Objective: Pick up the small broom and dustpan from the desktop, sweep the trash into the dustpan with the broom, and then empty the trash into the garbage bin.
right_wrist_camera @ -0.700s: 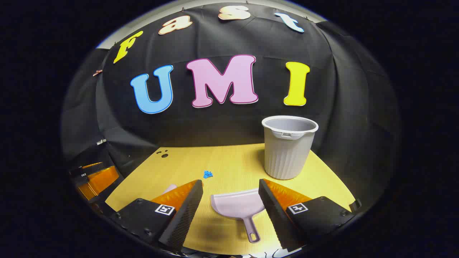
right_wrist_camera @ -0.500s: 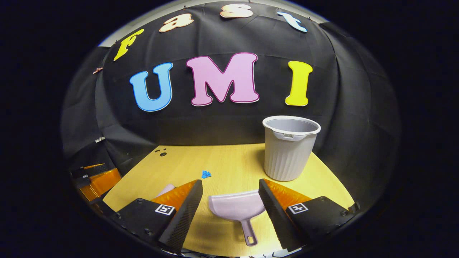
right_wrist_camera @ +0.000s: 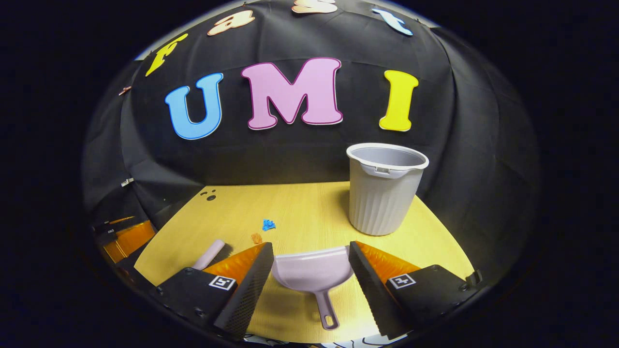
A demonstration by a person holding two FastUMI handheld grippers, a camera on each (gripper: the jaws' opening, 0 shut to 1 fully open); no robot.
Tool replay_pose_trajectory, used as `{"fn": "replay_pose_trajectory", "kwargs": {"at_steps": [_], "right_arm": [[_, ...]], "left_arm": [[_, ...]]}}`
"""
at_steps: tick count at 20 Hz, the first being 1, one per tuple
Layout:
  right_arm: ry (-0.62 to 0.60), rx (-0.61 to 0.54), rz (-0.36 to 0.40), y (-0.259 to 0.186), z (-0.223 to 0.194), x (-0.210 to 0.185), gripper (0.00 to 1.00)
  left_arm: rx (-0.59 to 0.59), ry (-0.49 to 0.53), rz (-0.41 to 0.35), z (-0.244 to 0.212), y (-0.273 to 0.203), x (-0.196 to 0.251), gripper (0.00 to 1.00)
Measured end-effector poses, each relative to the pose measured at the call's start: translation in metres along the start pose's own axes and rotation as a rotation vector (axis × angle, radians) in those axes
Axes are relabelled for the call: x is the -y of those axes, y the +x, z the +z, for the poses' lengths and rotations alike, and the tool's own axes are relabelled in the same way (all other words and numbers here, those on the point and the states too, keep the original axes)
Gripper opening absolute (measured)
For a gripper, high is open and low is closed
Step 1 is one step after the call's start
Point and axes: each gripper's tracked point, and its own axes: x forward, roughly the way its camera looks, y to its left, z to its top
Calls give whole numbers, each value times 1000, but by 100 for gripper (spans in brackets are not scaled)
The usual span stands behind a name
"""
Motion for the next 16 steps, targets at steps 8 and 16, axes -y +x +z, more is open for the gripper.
{"fn": "replay_pose_trajectory", "kwargs": {"at_steps": [8,16], "right_arm": [[24,-169,-12,12,-45,10,98],[45,-363,1,32,-98,11,99]], "left_arm": [[-119,-64,-8,-33,15,-18,96],[-354,-84,-25,-86,53,-39,96]]}}
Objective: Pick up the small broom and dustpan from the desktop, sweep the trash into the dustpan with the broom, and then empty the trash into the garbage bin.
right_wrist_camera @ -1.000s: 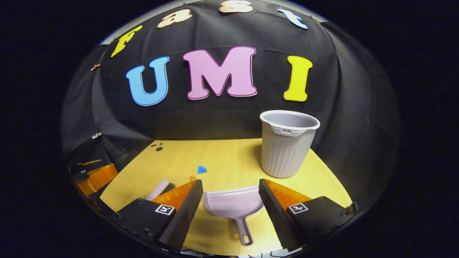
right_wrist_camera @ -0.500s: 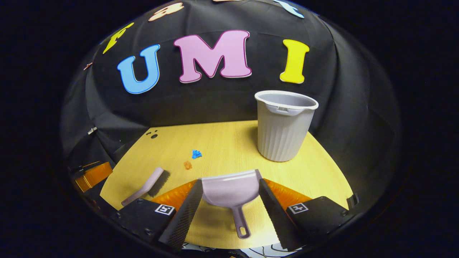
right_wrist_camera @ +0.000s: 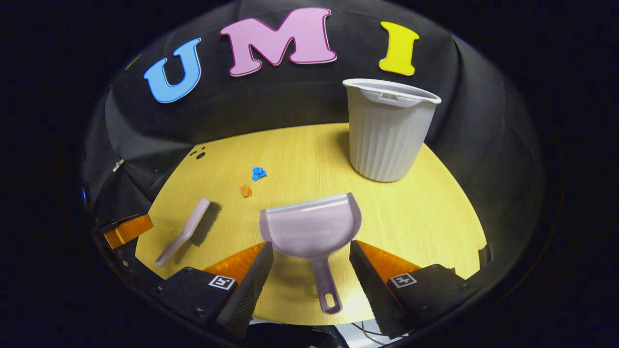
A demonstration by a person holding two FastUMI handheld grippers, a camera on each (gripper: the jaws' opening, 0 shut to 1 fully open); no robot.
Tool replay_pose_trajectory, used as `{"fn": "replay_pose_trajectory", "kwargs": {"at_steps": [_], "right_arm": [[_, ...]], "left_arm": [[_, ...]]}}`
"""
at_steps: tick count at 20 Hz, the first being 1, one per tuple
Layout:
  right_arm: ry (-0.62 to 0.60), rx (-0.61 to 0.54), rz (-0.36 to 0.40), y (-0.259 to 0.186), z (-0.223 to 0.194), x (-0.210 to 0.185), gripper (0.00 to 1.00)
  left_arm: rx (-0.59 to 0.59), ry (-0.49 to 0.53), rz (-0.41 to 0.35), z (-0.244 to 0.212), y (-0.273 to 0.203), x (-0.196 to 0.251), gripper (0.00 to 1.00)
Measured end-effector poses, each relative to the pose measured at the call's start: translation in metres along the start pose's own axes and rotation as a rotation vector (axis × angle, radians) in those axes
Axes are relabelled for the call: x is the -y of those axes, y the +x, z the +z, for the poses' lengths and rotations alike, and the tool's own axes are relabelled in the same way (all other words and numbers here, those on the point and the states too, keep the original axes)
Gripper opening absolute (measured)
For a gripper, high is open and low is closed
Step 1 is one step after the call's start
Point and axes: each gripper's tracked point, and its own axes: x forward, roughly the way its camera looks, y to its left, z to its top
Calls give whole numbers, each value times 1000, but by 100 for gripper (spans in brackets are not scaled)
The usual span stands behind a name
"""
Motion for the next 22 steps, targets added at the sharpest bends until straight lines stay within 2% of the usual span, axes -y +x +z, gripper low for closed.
{"fn": "replay_pose_trajectory", "kwargs": {"at_steps": [2,7,12,15,22], "right_arm": [[-9,-51,-5,11,-15,2,99],[12,-201,6,40,-55,0,100],[19,-308,-13,71,-75,7,100],[18,-367,-22,82,-84,13,100],[-23,-429,-10,101,-94,8,99]], "left_arm": [[-70,5,13,-15,15,-6,96],[-218,99,61,-46,44,-14,96],[-344,110,63,-76,71,-18,96],[-382,127,70,-84,88,-19,96],[-441,95,65,-98,107,-20,94]]}}
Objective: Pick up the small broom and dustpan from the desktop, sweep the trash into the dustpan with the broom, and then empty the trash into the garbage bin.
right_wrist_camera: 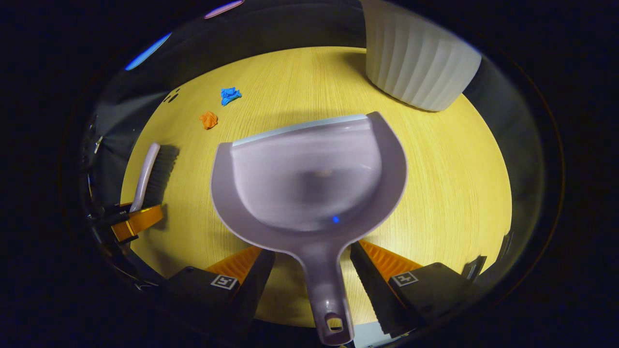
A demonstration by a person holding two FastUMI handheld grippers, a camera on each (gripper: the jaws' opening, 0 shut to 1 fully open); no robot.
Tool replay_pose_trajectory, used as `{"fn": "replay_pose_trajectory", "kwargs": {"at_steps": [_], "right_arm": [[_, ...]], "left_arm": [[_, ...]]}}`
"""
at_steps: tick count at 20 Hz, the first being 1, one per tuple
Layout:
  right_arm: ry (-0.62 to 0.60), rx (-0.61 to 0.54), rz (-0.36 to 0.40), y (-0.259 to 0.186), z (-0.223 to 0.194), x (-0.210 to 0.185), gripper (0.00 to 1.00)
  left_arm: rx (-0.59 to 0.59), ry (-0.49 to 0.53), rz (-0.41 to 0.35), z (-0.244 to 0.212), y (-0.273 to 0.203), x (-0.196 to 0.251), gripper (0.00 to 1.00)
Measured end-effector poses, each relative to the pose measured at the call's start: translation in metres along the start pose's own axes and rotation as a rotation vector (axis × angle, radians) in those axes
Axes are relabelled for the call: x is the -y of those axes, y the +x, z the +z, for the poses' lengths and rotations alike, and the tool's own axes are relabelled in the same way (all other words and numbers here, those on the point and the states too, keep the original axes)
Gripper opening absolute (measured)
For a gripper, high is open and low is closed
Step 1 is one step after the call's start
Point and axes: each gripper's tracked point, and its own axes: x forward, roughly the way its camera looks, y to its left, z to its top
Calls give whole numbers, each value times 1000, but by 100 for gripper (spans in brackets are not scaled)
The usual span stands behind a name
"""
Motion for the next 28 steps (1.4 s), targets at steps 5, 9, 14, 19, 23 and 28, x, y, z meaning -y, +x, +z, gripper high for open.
{"fn": "replay_pose_trajectory", "kwargs": {"at_steps": [5,9,14,19,23,28], "right_arm": [[-51,2,-28,7,6,0,89],[-72,2,-57,11,10,3,49],[-83,-18,-32,13,10,2,40],[-114,-26,-22,3,12,10,32],[-197,-22,1,-10,13,11,40],[-308,-25,35,-17,14,13,36]], "left_arm": [[-9,54,51,-1,6,-7,81],[3,95,40,3,11,2,55],[30,65,39,7,11,3,32],[35,-6,-4,15,5,-3,28],[44,14,-13,39,-1,-12,28],[52,123,-6,87,7,-21,28]]}}
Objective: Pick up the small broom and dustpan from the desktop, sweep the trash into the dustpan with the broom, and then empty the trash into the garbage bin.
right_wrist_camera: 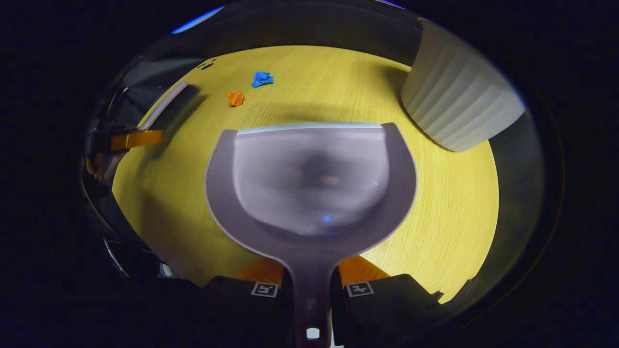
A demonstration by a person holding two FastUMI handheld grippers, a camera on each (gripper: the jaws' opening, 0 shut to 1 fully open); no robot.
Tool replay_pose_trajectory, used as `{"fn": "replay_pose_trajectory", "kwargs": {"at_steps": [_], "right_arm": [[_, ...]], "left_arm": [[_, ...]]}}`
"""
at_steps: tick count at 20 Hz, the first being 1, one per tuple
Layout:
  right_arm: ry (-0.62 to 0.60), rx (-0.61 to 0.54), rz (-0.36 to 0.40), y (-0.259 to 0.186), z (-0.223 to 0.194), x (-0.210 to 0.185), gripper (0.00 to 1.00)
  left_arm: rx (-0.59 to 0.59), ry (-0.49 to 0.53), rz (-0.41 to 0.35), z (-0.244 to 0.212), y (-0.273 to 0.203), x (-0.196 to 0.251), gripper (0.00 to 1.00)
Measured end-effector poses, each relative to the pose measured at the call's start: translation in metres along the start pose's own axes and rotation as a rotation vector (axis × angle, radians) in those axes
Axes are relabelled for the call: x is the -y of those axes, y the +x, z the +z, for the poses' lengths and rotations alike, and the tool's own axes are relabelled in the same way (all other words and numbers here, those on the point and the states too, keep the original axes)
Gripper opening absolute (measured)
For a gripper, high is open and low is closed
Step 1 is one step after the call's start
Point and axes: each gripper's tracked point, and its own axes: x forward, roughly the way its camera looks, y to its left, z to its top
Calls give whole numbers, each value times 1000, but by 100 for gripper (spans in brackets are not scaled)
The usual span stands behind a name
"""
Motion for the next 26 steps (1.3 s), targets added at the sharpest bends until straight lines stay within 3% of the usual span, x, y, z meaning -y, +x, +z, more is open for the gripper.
{"fn": "replay_pose_trajectory", "kwargs": {"at_steps": [1,4,5,7,11,13,15,18,21,22,26], "right_arm": [[-19,-2,6,0,0,1,40],[-47,-12,23,-1,-1,1,36],[-59,-17,33,-1,-2,1,40],[-109,-26,37,-2,-5,4,36],[-171,-42,43,-1,-10,8,40],[-173,-40,52,-1,-8,7,36],[-178,-37,61,-1,-10,7,40],[-205,-47,65,0,-10,10,36],[-211,-48,78,1,-9,10,40],[-217,-48,79,2,-9,11,36],[-231,-33,83,5,-10,12,36]], "left_arm": [[-1,20,-1,10,5,-2,28],[4,84,-8,43,19,1,28],[5,112,-16,52,26,5,28],[-8,175,-26,67,42,12,27],[-23,274,-33,93,71,22,27],[-32,339,-37,103,85,26,28],[-51,408,-78,105,94,36,28],[-58,512,-155,108,99,59,28],[-86,564,-227,97,94,82,28],[-102,575,-254,91,92,91,28],[-157,612,-361,65,77,125,28]]}}
